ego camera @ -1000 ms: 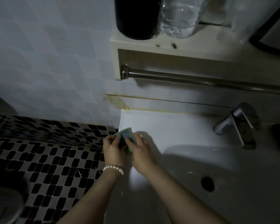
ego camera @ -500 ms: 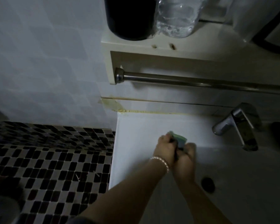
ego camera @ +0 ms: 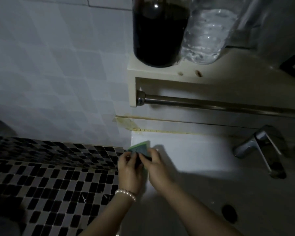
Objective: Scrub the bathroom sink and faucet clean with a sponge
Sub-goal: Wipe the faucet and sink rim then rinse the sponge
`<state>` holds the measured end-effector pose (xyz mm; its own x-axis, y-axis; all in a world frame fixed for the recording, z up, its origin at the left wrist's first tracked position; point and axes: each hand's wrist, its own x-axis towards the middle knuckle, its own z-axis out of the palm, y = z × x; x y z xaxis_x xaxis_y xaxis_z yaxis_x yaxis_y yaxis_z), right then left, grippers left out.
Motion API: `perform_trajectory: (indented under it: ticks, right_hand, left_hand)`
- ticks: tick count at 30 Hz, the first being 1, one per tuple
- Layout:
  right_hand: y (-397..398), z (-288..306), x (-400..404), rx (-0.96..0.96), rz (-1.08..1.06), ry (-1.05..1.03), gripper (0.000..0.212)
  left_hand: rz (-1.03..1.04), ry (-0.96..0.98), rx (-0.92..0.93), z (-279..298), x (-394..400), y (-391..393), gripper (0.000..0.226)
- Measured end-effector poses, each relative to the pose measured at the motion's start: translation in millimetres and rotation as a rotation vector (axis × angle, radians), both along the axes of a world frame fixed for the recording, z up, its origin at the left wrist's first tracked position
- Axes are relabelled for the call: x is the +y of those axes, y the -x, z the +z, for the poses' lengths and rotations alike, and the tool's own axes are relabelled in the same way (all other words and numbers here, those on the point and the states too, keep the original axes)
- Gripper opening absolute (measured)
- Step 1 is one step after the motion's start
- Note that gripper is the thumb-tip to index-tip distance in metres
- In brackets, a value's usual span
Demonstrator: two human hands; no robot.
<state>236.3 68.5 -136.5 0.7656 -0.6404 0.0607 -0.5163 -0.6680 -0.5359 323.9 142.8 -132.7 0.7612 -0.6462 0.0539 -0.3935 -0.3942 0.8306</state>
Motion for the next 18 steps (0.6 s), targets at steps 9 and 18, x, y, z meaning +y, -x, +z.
perform_trajectory:
  ticks: [9, 18]
  right_hand:
    - [-60, 8, -40, 0.292, 0.210, 0.128, 0.054]
    - [-38, 3, -52, 0.278, 0.014, 0.171, 0.041]
  left_hand:
    - [0.100, 0.024, 0.146, -6, -48, -47, 0.016]
    - [-0.107, -0.203, -0.230, -3, -66, -14, 0.033]
